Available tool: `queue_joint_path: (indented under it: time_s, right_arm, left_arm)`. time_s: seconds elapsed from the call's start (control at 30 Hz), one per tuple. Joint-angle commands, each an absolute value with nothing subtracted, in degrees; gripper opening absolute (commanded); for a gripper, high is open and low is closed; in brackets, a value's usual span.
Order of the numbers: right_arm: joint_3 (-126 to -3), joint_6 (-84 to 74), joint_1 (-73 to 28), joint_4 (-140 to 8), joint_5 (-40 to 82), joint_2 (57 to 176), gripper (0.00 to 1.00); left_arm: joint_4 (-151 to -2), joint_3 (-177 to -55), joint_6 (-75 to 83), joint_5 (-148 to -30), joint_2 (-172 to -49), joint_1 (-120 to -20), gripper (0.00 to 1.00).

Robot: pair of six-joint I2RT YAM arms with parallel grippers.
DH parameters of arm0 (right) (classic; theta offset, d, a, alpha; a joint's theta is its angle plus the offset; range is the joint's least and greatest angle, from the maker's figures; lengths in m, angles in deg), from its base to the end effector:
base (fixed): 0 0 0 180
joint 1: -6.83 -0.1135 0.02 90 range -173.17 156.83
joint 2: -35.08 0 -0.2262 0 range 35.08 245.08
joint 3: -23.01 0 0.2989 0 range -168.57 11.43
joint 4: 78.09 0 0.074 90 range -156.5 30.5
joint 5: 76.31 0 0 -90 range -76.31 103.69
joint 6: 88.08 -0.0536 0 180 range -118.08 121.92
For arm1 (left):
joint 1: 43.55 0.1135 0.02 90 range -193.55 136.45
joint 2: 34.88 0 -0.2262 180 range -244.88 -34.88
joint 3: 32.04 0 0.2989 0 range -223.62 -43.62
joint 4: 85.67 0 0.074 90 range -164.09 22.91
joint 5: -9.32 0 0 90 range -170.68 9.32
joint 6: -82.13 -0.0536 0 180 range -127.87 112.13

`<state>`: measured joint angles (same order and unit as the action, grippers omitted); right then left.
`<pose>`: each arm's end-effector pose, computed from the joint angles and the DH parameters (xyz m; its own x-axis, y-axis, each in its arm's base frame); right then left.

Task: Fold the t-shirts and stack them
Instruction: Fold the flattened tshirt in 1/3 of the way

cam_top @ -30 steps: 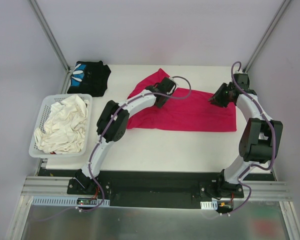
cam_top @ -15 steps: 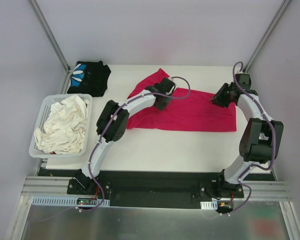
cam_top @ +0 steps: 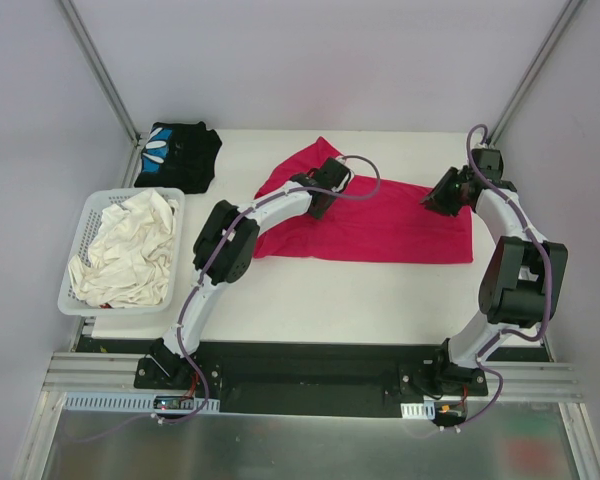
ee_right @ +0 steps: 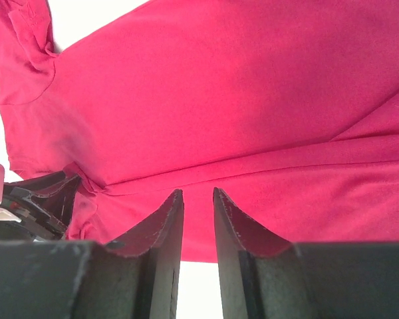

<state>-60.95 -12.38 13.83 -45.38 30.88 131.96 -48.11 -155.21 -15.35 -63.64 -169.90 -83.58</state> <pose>0.4247 -0.0362 0.1817 -0.7094 0.3248 -0.6254 0.0893 0.9217 0.3774 0.4343 -0.3443 0.1169 -0.5155 0.5955 -0.6161 0.5407 0.7839 0.3053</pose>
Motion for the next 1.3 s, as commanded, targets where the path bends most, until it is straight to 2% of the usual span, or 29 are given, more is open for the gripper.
queue_joint_path:
  time_s: [0.0,0.13,0.2,0.27,0.73,1.27]
  right_arm:
    - [-60.9,-11.96,14.47,-47.17,30.39,128.86,0.27]
    - [-60.9,-12.05,14.56,-47.26,30.57,128.95,0.27]
    - [-60.73,-12.14,14.56,-47.34,30.66,128.95,0.27]
    - [-60.73,-12.14,14.56,-47.52,30.66,128.86,0.27]
    - [-60.9,-12.58,14.48,-47.69,31.01,128.07,0.27]
    - [-60.99,-12.75,13.77,-47.96,31.27,129.48,0.27]
  left_arm:
    - [-47.81,-153.75,-14.9,-63.8,-169.18,-83.27,0.27]
    - [-47.81,-153.22,-14.81,-63.89,-168.91,-83.27,0.16]
    - [-47.72,-153.13,-14.64,-64.06,-168.91,-83.27,0.13]
    - [-47.81,-153.04,-14.55,-63.98,-168.65,-83.19,0.0]
    - [-47.9,-153.57,-14.11,-63.01,-167.33,-83.71,0.0]
    - [-47.81,-161.13,-15.86,-63.8,-170.05,-86.26,0.0]
